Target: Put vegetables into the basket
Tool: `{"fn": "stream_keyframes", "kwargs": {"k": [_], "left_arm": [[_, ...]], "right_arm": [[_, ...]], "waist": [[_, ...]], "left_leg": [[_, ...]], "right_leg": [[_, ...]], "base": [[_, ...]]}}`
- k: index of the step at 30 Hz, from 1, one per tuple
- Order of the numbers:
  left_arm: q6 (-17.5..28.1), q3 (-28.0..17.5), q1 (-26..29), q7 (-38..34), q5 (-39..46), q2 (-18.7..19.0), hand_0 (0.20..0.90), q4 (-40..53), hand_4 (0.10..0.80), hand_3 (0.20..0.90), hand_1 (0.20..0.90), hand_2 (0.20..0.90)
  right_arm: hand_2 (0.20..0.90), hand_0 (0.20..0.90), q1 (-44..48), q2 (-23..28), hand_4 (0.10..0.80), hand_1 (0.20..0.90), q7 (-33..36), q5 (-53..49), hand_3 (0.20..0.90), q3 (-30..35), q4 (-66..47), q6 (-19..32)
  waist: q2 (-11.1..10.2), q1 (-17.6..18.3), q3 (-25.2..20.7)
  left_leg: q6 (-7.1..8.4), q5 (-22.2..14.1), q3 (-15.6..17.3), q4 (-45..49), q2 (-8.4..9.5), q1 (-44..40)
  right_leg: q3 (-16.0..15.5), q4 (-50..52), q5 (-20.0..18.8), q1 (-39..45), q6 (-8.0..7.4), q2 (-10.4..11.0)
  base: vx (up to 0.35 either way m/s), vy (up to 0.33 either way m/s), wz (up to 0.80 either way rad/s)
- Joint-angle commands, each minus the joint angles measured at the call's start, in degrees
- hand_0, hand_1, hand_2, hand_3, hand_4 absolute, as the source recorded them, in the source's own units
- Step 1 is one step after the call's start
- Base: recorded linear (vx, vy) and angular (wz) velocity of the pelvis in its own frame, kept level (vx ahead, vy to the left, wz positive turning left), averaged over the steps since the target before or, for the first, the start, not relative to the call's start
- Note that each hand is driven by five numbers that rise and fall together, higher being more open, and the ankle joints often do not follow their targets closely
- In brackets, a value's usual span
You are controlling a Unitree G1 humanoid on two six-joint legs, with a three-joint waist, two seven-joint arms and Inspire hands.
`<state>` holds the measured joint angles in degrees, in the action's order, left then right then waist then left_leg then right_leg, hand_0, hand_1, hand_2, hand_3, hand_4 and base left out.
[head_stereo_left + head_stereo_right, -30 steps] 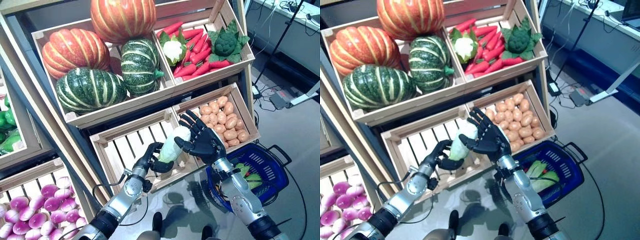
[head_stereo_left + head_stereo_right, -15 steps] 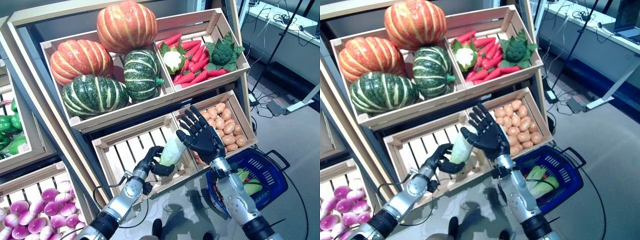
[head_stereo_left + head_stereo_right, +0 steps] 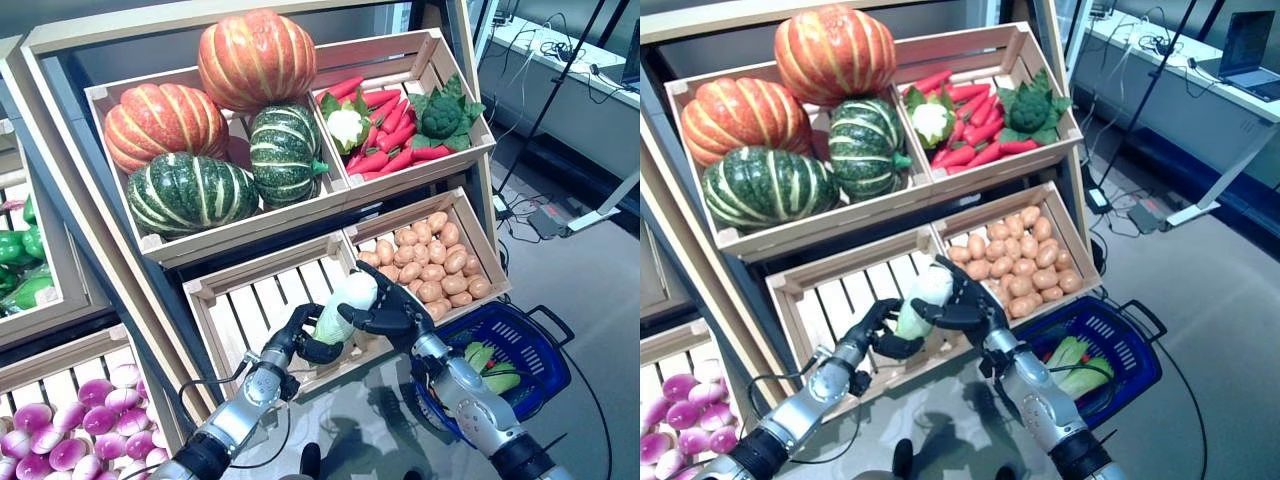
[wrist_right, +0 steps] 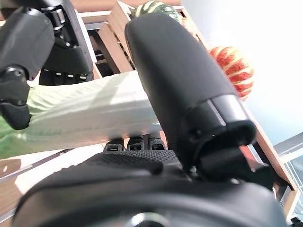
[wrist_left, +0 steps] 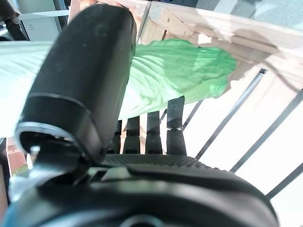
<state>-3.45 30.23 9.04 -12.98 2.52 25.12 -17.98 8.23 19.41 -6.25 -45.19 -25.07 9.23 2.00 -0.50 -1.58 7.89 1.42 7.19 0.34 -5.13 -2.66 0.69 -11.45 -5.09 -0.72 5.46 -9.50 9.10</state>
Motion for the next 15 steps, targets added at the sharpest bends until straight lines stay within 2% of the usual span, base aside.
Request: {"fn": "stream_keyframes", "kwargs": {"k": [1, 9, 10, 11, 12, 15], "left_arm": [[6.32, -1.54, 5.81, -1.42, -1.03, -0.83, 0.300, 4.31, 0.400, 0.300, 0.300, 0.300], [6.03, -1.77, 5.16, -1.32, -0.60, -0.89, 0.300, 4.49, 0.400, 0.300, 0.300, 0.300], [6.11, -1.71, 5.01, -1.29, -0.65, -0.90, 0.300, 4.61, 0.400, 0.300, 0.300, 0.300], [6.17, -1.65, 5.00, -1.30, -0.69, -0.90, 0.300, 4.56, 0.400, 0.300, 0.300, 0.300], [6.21, -1.68, 4.99, -1.22, -0.65, -0.94, 0.300, 4.49, 0.400, 0.300, 0.300, 0.300], [6.16, -1.65, 4.93, -0.98, -0.49, -1.05, 0.300, 4.48, 0.400, 0.300, 0.300, 0.300]], "right_arm": [[0.900, 0.900, 2.18, -1.72, 0.800, 0.900, -3.09, 1.21, 0.900, -1.28, -2.23, 0.69], [0.900, 0.900, 1.80, -1.57, 0.800, 0.900, -2.81, 0.75, 0.900, -1.73, -2.04, 0.41], [0.658, 0.658, 1.79, -1.66, 0.638, 0.658, -3.37, 0.48, 0.658, -1.65, -1.94, 0.52], [0.462, 0.462, 1.78, -1.81, 0.508, 0.462, -3.34, 0.43, 0.462, -1.61, -1.93, 0.69], [0.300, 0.300, 1.82, -1.90, 0.400, 0.300, -3.16, 0.32, 0.300, -1.53, -1.83, 0.95], [0.300, 0.300, 1.92, -2.21, 0.400, 0.300, -3.13, -0.01, 0.300, -1.40, -1.70, 1.08]], "waist": [[-0.75, -1.32, -3.95], [-0.96, -1.37, -4.13], [-0.91, -1.38, -4.14], [-0.89, -1.37, -4.13], [-0.89, -1.36, -4.15], [-0.83, -1.39, -4.19]], "left_leg": [[-0.98, -6.66, -0.38, 0.13, 0.31, -2.49], [-0.81, -6.48, -0.39, 0.13, 0.13, -2.42], [-0.80, -6.45, -0.37, 0.13, 0.07, -2.42], [-0.81, -6.42, -0.39, 0.13, 0.08, -2.40], [-0.78, -6.37, -0.35, 0.13, 0.04, -2.38], [-0.75, -6.36, -0.47, 0.13, 0.02, -2.32]], "right_leg": [[0.50, 1.52, -2.31, -2.35, 2.66, 1.21], [0.61, 1.32, -2.42, -2.23, 2.61, 1.29], [0.61, 1.39, -2.38, -2.29, 2.63, 1.27], [0.69, 1.43, -2.40, -2.36, 2.64, 1.25], [0.75, 1.47, -2.41, -2.43, 2.64, 1.27], [0.76, 1.36, -2.44, -2.40, 2.65, 1.31]], "base": [[0.000, 0.000, 0.00], [0.000, 0.000, 0.00], [0.000, 0.000, 0.00], [0.000, 0.000, 0.00], [0.000, 0.000, 0.00], [0.000, 0.000, 0.00]]}}
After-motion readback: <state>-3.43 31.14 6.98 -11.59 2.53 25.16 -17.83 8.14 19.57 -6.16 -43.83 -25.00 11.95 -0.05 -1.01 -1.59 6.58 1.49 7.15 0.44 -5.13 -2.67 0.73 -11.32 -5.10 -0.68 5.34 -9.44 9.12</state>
